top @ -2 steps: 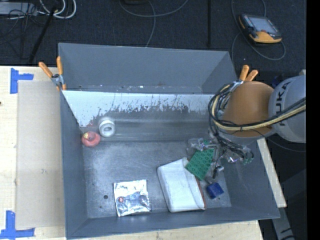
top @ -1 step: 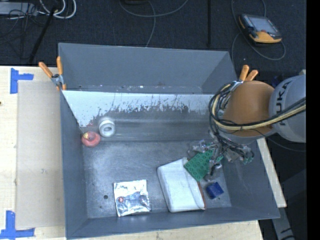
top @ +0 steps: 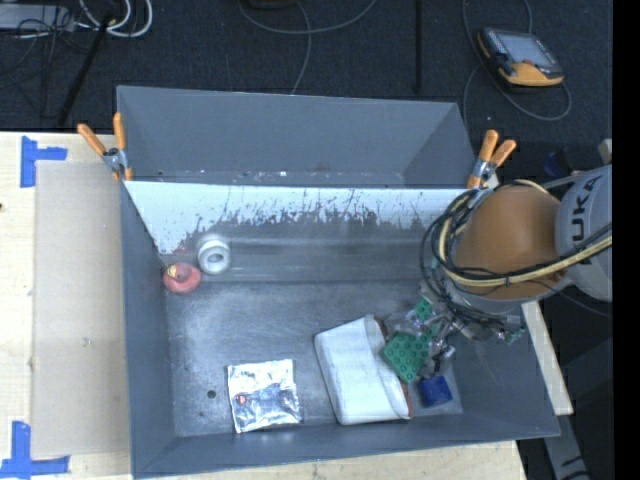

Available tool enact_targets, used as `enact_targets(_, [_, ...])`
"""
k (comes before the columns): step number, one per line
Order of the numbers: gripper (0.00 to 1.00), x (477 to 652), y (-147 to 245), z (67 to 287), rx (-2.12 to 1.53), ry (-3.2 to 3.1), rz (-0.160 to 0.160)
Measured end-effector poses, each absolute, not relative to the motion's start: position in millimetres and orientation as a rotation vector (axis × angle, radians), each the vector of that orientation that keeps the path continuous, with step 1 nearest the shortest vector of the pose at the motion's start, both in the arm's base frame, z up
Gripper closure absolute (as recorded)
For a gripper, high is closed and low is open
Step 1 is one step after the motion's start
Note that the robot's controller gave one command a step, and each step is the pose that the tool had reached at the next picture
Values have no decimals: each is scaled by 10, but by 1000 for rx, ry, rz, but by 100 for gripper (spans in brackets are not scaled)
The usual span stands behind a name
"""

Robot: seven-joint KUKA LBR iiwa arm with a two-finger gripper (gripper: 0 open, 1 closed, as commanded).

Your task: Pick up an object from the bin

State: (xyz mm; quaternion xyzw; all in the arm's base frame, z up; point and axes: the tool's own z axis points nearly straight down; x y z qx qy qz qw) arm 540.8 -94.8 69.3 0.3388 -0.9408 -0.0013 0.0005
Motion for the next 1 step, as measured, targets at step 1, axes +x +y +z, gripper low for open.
enact_targets(1, [100,5235,-937,1889,1033,-2973,4])
